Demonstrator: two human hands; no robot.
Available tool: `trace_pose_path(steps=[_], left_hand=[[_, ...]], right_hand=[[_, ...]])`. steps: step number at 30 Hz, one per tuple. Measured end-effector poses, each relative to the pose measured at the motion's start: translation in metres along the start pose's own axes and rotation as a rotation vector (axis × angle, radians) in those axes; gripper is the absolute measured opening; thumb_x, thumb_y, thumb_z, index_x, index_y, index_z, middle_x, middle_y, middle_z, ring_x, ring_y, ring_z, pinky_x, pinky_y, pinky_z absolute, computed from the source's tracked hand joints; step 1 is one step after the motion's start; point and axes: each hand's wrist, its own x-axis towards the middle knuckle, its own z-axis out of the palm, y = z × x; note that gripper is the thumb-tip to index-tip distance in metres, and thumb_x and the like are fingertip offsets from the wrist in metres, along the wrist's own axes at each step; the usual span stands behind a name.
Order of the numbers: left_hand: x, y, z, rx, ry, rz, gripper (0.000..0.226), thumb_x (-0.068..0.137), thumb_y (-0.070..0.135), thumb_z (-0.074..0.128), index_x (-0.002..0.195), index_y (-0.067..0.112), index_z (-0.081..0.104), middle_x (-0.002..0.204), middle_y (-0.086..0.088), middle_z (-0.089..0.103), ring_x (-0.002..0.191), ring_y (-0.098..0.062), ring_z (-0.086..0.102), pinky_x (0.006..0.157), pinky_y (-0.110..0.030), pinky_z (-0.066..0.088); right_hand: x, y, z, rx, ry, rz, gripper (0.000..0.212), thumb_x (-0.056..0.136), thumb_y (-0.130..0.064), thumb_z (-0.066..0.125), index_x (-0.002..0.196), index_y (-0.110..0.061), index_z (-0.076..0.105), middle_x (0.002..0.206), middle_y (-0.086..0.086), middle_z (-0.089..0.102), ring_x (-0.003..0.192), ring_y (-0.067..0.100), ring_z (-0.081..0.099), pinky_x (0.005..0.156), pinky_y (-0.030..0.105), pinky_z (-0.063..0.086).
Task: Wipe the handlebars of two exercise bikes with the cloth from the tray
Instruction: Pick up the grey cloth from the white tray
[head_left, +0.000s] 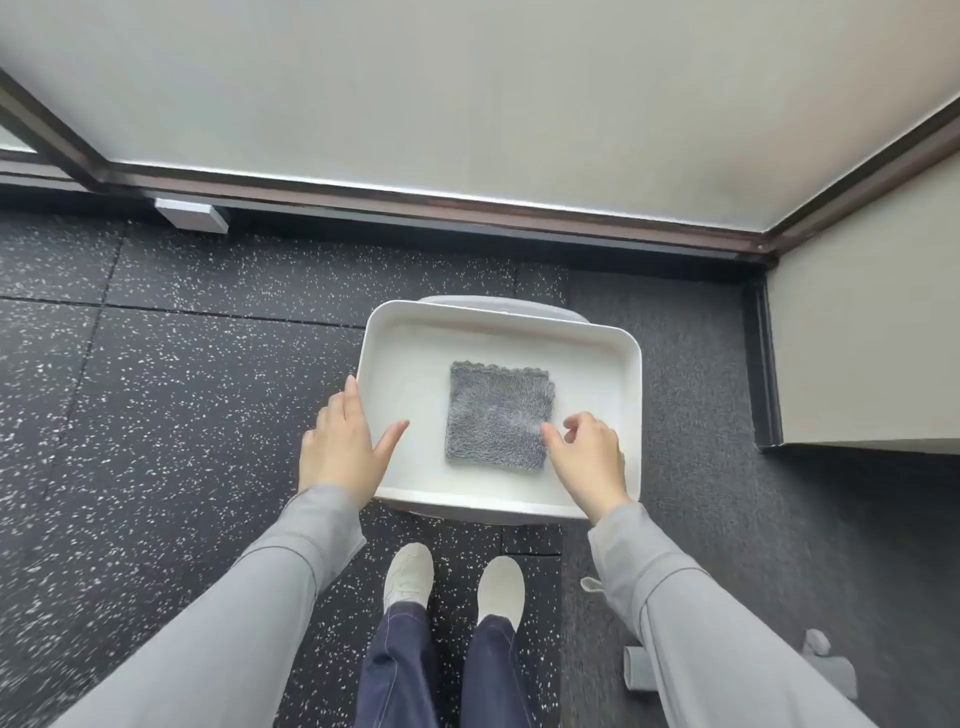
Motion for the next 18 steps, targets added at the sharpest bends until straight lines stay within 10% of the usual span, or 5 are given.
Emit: trace_pose_path(steps=[18], left_hand=[[0.004, -0.005, 0.030, -0.350, 0.068, -0.026, 0.077, 0.089, 0.044, 0.050, 0.146, 0.020, 0.004, 0.143, -0.014, 0.032, 0.130, -0.032, 0.036, 0.105, -0.049, 0.033]], right_hand=[[0.015, -0.016, 0.036, 0.282, 0.140, 0.041, 0.014, 0.086, -0.021, 0.062, 0.084, -0.012, 0.050, 0.088, 0.007, 0.059, 0.092, 0.029, 0.055, 0.082, 0.035, 0.042]])
